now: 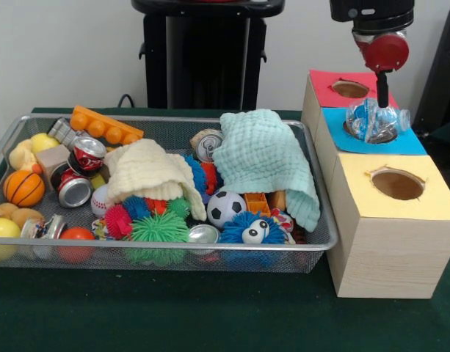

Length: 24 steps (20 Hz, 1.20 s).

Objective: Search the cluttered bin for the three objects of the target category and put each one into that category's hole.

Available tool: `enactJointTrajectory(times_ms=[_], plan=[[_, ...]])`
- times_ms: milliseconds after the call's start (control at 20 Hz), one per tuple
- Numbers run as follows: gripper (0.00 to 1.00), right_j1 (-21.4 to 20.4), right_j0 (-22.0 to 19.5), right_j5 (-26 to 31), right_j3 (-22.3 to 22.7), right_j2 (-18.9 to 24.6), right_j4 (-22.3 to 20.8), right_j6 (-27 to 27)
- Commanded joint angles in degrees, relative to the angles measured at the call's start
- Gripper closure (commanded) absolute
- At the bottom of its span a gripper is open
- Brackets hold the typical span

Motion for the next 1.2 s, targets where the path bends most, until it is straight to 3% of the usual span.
enactJointTrajectory(times_ms=[50, 600, 1200], plan=[[1.0, 3.0, 0.31, -0.91, 1.68, 1.88, -0.75, 14.42], [1.0, 4.34, 0.54, -1.32, 1.45, 2.75, 0.19, 15.04], [1.0, 3.98, 3.87, -2.4, -2.37, -3.75, -2.42, 14.71]])
